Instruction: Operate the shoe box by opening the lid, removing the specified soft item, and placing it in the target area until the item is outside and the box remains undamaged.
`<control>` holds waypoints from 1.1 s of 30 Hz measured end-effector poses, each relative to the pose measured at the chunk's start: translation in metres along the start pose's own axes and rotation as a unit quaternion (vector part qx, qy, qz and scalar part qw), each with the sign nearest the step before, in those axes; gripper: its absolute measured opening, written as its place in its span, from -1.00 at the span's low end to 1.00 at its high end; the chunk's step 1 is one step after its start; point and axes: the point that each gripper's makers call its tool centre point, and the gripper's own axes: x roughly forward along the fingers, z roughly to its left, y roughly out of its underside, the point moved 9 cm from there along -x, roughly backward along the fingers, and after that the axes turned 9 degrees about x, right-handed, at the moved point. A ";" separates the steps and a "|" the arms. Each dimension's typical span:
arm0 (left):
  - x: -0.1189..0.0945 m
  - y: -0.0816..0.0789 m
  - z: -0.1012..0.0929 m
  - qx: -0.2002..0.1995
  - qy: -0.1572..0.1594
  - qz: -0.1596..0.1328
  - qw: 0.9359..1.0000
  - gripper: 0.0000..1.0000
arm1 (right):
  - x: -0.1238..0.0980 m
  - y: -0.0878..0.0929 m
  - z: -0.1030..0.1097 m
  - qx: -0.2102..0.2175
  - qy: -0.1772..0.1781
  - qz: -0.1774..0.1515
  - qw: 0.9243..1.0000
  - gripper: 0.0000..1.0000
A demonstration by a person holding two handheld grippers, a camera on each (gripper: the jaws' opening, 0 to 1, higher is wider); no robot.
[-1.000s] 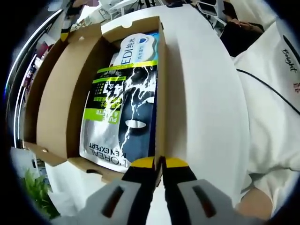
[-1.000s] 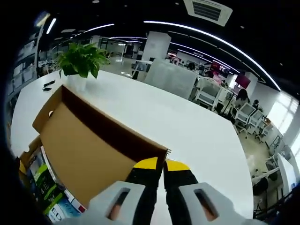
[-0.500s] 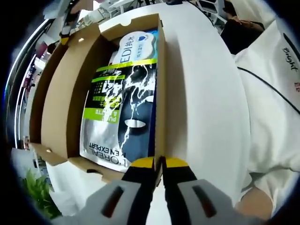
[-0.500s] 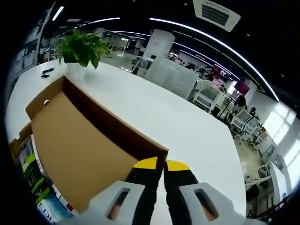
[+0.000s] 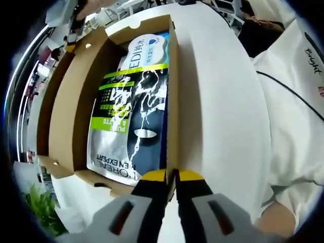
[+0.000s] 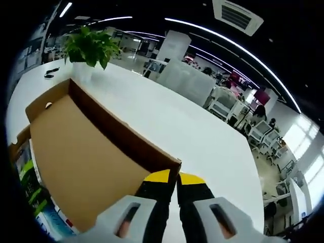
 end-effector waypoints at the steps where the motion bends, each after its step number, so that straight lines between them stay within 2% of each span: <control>1: 0.000 0.000 0.000 0.000 -0.001 0.000 1.000 -0.89 | 0.001 0.001 0.000 0.000 -0.001 0.000 1.000 -0.97; 13: 0.000 -0.001 0.000 0.001 -0.001 0.002 1.000 -0.88 | 0.011 0.007 0.002 -0.009 0.002 0.014 1.000 -0.97; 23: 0.000 -0.001 0.000 0.003 -0.002 -0.002 1.000 -0.89 | 0.020 0.013 0.007 -0.052 0.011 0.026 0.998 -0.97; 33: 0.000 -0.001 -0.001 0.003 -0.004 -0.002 1.000 -0.88 | 0.024 0.018 0.008 -0.050 0.012 0.032 0.998 -0.97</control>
